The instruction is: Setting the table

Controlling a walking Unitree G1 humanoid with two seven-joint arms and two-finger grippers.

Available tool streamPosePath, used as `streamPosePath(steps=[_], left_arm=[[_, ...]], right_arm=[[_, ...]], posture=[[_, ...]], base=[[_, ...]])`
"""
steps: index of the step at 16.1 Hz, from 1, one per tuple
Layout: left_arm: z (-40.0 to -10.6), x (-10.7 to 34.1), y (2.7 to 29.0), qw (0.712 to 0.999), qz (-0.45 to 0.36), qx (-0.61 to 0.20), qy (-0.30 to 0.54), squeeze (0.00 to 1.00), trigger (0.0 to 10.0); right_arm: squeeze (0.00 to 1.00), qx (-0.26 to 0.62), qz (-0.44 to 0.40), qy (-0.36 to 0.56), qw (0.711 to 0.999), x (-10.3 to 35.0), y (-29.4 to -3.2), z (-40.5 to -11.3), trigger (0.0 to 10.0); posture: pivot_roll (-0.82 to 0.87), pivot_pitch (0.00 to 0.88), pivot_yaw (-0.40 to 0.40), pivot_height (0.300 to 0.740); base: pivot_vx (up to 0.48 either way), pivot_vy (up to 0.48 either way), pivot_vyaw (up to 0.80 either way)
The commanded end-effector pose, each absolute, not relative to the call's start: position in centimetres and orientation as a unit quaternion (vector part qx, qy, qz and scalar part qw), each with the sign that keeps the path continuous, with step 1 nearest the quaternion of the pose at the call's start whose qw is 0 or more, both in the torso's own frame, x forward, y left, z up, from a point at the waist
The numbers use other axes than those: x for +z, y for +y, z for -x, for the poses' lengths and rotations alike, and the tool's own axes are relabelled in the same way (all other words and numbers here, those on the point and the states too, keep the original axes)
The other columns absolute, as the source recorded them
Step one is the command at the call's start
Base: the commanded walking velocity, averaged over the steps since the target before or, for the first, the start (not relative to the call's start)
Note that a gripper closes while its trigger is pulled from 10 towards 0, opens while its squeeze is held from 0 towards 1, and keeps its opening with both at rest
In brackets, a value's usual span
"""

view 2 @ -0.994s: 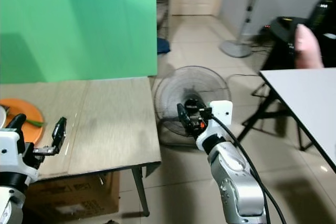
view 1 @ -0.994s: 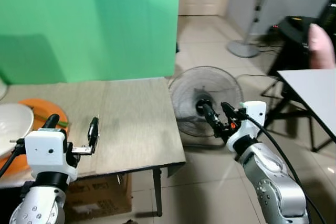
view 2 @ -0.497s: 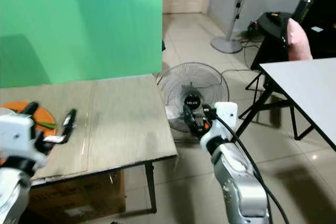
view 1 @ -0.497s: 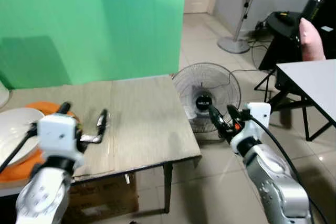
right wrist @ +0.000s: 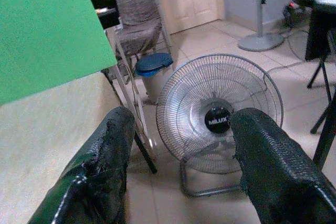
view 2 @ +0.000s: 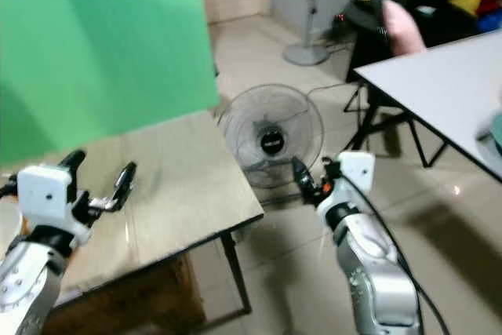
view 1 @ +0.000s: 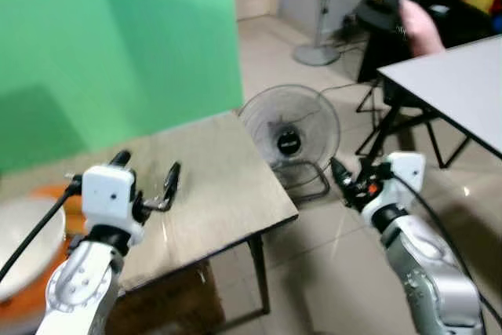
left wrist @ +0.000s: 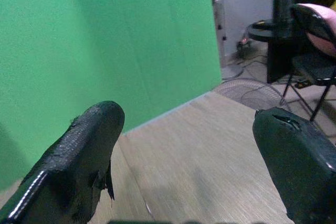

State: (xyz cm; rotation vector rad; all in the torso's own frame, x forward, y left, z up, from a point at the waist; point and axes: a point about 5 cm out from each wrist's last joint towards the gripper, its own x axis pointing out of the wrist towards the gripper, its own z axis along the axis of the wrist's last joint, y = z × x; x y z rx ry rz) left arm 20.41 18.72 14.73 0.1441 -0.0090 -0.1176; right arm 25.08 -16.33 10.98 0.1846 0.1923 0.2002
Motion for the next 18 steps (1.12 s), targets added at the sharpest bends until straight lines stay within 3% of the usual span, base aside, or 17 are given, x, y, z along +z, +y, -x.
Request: streamPosePath(steps=[1,16,18], left_arm=[[-20.2,14.7,19.4,0.996,-0.075,-0.043,0.000,0.00,10.0],[-18.9,14.2,20.2,0.997,-0.072,0.018,0.011,0.00,10.0],[-19.0,14.6,20.6,0.997,-0.066,0.038,0.011,0.00,10.0]], right_arm=[[0.00,0.111,-0.096,0.098,0.984,11.1,-15.6,-25.2,10.0],[0.00,0.174,-0.109,0.104,0.973,11.1,-13.3,-26.1,10.0],[0.00,0.175,-0.119,0.104,0.972,11.2,-13.0,-26.3,10.0]], posture=[[-0.09,0.000,0.060,0.740],[-0.05,0.000,0.019,0.740],[-0.05,0.000,0.020,0.740]], base=[[0.000,0.352,0.00],[0.000,0.354,0.00],[0.000,0.000,0.00]])
